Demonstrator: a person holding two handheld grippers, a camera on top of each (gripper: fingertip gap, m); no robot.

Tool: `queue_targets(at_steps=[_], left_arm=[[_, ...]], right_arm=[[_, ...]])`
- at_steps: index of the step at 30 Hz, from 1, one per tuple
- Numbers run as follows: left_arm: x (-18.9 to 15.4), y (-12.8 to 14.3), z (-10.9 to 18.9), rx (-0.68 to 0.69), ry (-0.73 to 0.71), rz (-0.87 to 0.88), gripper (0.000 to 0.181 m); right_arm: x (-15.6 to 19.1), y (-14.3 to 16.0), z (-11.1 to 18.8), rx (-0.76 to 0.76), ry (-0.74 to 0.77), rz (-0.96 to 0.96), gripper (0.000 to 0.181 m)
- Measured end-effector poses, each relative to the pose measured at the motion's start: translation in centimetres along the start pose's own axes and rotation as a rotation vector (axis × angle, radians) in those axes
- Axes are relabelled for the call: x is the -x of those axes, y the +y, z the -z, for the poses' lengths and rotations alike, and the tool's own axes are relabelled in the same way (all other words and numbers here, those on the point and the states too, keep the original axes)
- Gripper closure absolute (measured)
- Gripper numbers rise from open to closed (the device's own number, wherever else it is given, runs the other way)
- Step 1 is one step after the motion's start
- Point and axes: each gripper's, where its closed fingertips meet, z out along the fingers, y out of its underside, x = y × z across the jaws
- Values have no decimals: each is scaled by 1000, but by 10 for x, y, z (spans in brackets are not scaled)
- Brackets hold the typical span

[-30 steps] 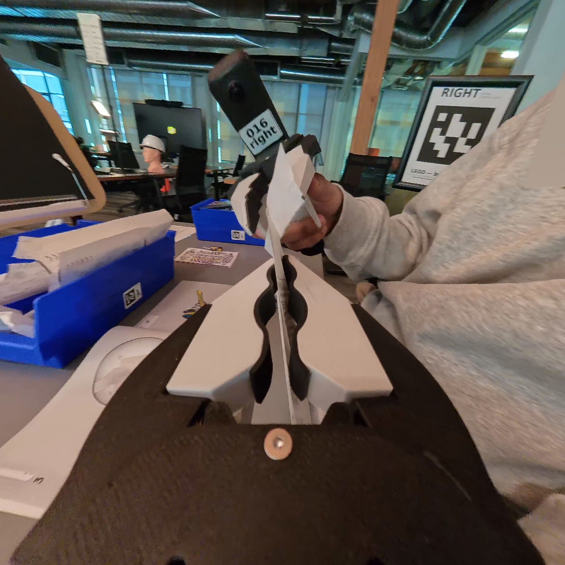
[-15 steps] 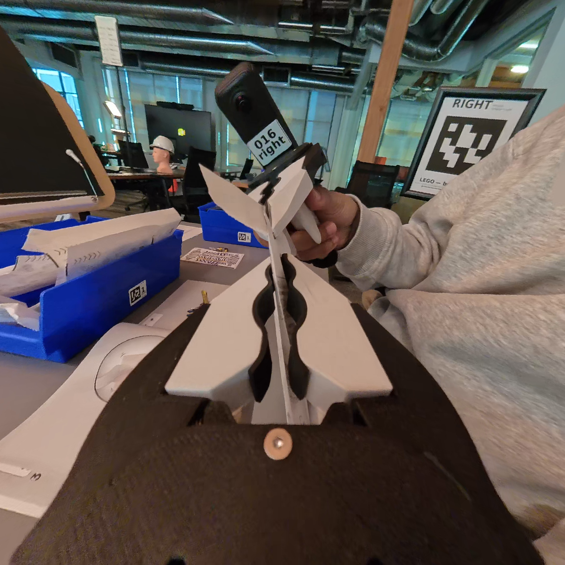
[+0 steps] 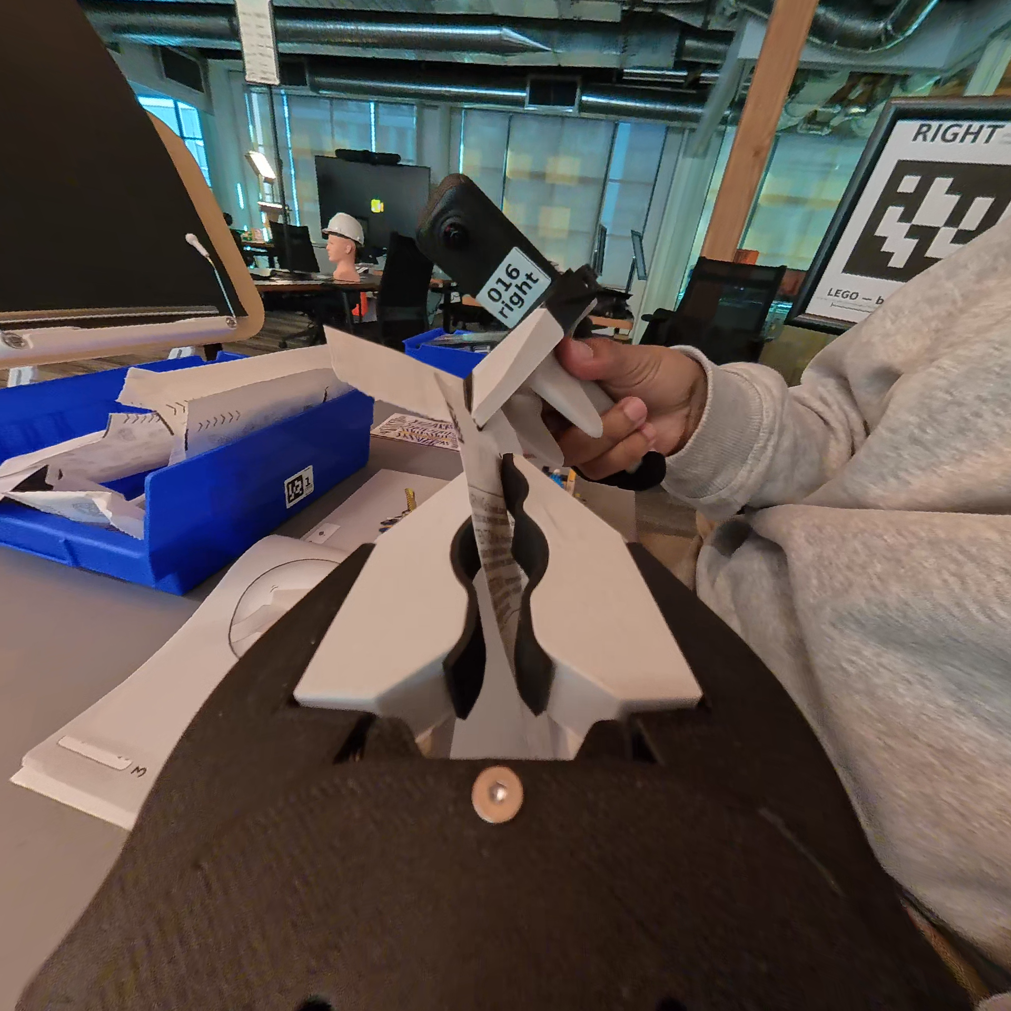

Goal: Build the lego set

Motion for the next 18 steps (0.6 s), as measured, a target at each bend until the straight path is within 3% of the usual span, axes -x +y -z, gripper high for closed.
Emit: queue_targets(at_steps=[5, 10, 15, 18], left_arm=[[-1, 1, 1, 10, -6, -26, 181], [2, 3, 3, -2, 2, -4, 181], [2, 1, 7, -15, 6, 12, 181], [3, 1, 9, -20, 10, 24, 181]], right_arm=[[-13, -14, 10, -90, 31, -29, 181], [-9, -15, 14, -76, 82, 59, 181], [3, -12, 17, -11, 86, 168, 146], [4, 3, 15, 84, 124, 250, 139]])
